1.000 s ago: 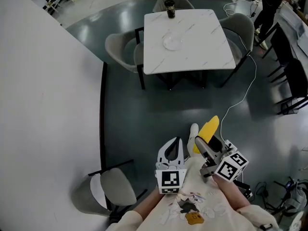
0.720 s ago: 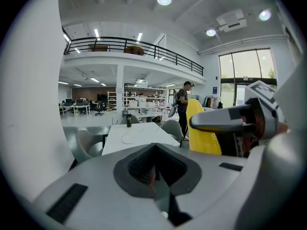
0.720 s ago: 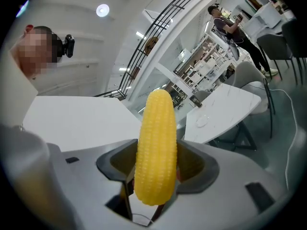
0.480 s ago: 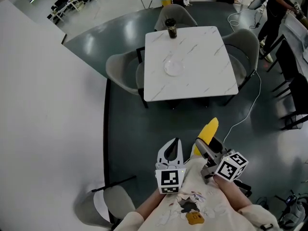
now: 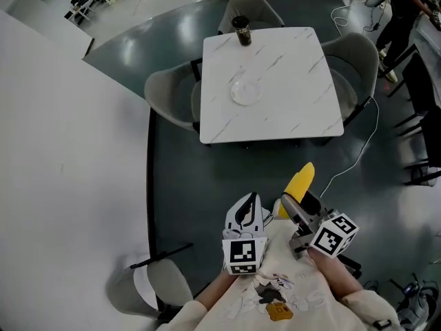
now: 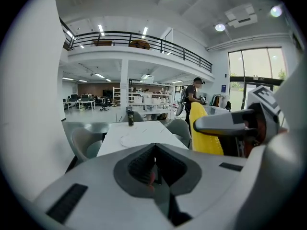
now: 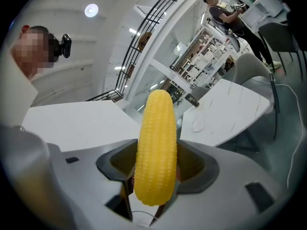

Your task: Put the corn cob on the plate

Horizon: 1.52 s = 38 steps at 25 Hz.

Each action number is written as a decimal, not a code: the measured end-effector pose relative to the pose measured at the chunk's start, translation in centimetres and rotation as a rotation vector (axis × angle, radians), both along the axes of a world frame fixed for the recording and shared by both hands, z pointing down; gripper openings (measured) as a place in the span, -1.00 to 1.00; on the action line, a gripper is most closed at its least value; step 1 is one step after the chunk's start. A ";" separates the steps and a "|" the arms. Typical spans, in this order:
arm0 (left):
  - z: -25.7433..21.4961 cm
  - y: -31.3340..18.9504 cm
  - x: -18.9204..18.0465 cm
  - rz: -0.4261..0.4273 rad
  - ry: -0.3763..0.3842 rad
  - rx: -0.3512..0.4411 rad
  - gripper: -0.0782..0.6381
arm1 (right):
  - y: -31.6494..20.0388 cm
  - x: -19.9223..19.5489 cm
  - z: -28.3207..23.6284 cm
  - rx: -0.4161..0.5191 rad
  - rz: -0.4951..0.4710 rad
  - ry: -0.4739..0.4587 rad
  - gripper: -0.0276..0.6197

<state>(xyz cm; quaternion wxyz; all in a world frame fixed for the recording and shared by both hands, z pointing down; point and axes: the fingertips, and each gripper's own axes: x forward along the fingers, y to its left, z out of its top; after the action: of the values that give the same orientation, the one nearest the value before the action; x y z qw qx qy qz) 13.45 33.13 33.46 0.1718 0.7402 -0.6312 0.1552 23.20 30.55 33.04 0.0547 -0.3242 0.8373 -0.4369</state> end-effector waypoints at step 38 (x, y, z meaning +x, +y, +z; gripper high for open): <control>0.8 -24.0 -9.2 0.143 0.066 -0.063 -0.76 | -22.4 -8.8 -1.0 -0.015 0.121 0.091 -0.16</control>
<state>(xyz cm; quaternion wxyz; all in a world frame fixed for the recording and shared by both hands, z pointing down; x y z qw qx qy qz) 4.28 9.13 34.22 0.2044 0.7823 -0.5655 0.1624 14.45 8.15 32.09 0.0407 -0.3941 0.8144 -0.4240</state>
